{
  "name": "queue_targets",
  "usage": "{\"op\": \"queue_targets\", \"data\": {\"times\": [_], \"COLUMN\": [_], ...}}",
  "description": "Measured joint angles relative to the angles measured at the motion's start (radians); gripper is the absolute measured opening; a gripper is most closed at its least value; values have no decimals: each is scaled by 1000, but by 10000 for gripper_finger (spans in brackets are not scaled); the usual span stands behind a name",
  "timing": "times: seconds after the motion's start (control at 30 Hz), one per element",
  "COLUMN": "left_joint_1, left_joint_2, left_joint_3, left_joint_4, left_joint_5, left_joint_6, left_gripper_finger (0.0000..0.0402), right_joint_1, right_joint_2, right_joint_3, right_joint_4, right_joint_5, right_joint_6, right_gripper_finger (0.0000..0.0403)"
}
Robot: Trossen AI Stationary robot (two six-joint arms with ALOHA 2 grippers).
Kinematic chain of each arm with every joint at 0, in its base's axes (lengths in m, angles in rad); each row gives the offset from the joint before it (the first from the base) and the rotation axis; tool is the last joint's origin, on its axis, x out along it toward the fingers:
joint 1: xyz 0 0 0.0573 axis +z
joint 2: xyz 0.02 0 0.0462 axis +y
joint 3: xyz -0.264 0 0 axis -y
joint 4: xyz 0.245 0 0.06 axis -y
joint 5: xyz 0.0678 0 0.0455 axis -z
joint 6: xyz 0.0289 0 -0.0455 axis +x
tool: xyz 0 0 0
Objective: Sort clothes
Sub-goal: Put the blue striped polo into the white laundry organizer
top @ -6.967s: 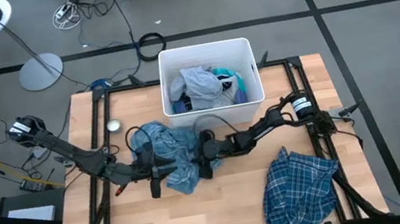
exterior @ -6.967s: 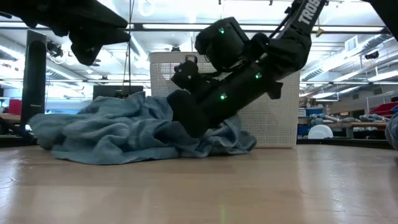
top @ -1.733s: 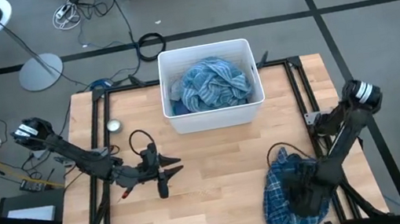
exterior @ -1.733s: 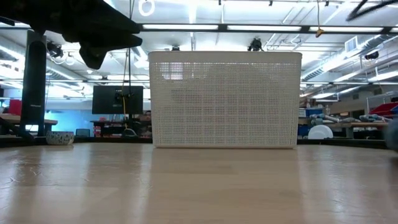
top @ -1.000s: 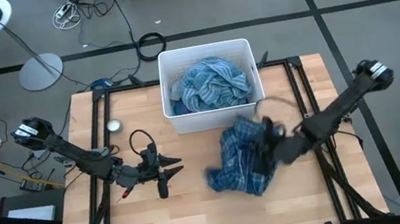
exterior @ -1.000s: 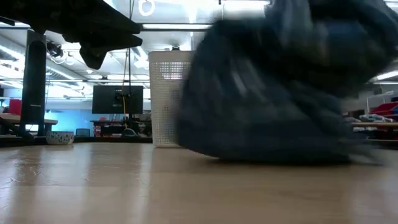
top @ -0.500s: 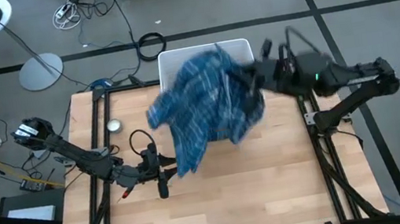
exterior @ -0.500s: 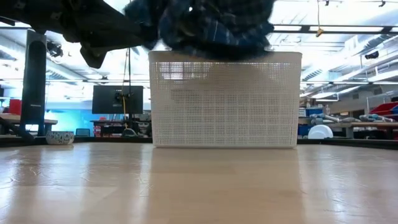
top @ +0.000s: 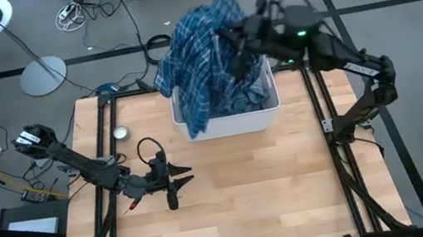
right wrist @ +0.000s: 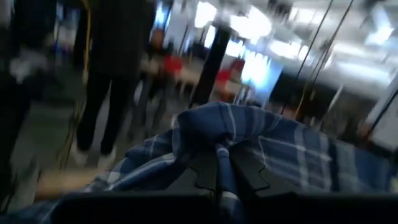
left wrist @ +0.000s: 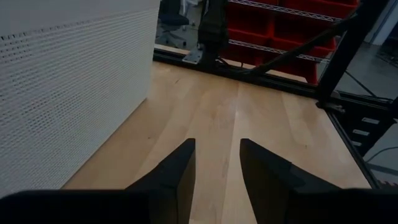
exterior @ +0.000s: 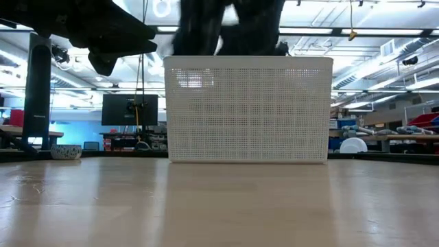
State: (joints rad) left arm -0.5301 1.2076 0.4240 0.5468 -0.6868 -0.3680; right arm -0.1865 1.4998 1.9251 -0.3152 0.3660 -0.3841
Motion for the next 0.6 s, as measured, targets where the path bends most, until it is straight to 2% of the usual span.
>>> {"op": "queue_targets", "data": {"times": [0.1, 0.23, 0.3, 0.47, 0.6], "left_joint_1": [0, 0, 0, 0, 0], "left_joint_2": [0, 0, 0, 0, 0], "left_joint_3": [0, 0, 0, 0, 0], "left_joint_4": [0, -4, -3, -3, -3], "left_joint_5": [0, 0, 0, -1, -1], "left_joint_6": [0, 1, 1, 1, 1], "left_gripper_finger": [131, 131, 131, 131, 131], "right_joint_1": [-20, -56, -78, -117, -134], "right_joint_2": [33, 88, 125, 229, 329], "right_joint_3": [0, 1, 1, 1, 1], "right_joint_4": [-119, -259, -304, -319, -317], "right_joint_5": [13, 98, 102, -52, -114], "right_joint_6": [40, 99, 149, 222, 245], "right_gripper_finger": [11, 11, 11, 12, 12]}}
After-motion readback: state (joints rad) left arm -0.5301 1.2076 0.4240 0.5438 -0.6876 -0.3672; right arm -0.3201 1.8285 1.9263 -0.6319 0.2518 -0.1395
